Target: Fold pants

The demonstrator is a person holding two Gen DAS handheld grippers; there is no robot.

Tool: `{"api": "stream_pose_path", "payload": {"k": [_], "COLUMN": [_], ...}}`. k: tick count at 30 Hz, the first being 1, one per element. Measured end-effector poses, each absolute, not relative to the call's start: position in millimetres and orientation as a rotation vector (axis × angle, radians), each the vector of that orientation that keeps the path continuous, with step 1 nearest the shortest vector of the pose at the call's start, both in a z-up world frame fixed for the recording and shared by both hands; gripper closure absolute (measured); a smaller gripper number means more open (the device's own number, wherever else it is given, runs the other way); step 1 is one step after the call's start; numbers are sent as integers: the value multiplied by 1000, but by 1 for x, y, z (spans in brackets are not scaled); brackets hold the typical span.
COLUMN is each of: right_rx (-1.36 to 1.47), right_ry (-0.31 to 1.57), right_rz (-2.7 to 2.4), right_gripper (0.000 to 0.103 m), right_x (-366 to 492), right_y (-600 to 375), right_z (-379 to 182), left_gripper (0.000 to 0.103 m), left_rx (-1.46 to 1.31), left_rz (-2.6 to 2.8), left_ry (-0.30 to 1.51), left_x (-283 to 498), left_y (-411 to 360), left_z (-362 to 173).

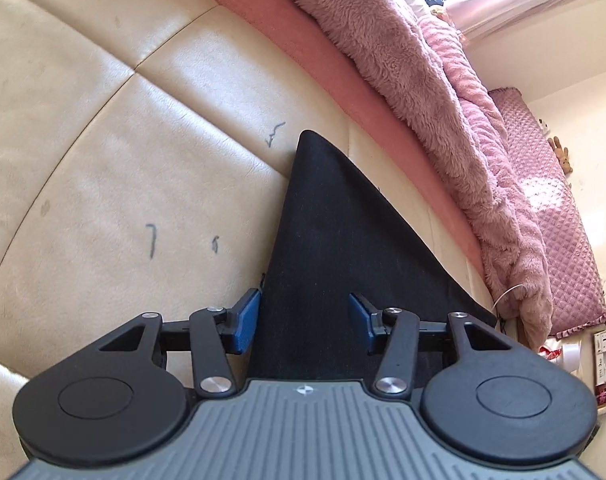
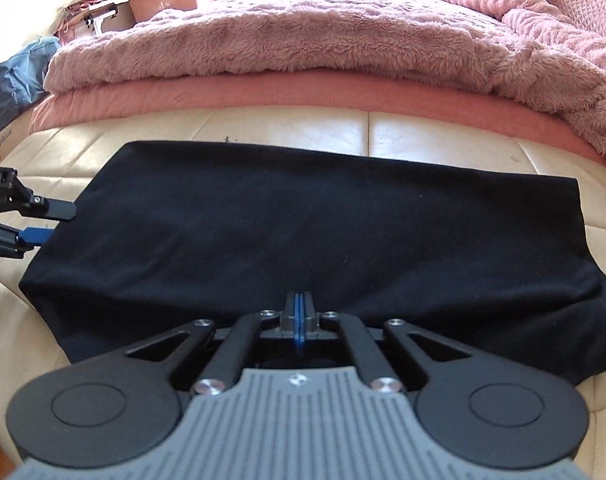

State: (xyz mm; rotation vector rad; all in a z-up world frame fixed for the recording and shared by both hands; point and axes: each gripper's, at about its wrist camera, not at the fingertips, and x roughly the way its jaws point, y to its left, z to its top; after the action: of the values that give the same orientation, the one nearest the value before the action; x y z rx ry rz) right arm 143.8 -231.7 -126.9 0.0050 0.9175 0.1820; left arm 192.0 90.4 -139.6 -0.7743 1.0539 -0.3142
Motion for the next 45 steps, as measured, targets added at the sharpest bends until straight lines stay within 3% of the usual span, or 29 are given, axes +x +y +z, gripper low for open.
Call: {"api": "stream_pose_path", "payload": {"k": [6, 8, 13, 15, 27, 32, 37, 45], "right_rx": [5, -1, 21, 41, 111, 152, 92, 116], "right_ry": [872, 850, 848, 853, 897, 811, 830, 854], "right_rz": [182, 182, 183, 188, 212, 177, 98, 9], "right_gripper": [103, 103, 103, 103, 103, 101, 86, 84], "right_x": [138, 135, 135, 136, 152, 148, 143, 125], "right_y": [-233, -231, -234, -237, -256, -294, -355, -436], "right_z": [-138, -141, -143, -143, -133, -100, -81, -94], "left_gripper": [46, 53, 85, 94, 95, 95, 95, 95], "left_rx": [-833, -839, -834, -823, -609, -485, -432, -382], "left_rz": [-301, -298, -270, -277, -366, -405, -442, -538], "left_ry": [1043, 1033, 1027, 1018, 845, 805, 800, 799], "left_x": [189, 188, 188, 187, 186, 187, 194, 204], "left_y": [91, 90, 91, 90, 28, -26, -80, -173], "left_z": [-144, -144, -144, -141, -38, 8, 40, 57]}}
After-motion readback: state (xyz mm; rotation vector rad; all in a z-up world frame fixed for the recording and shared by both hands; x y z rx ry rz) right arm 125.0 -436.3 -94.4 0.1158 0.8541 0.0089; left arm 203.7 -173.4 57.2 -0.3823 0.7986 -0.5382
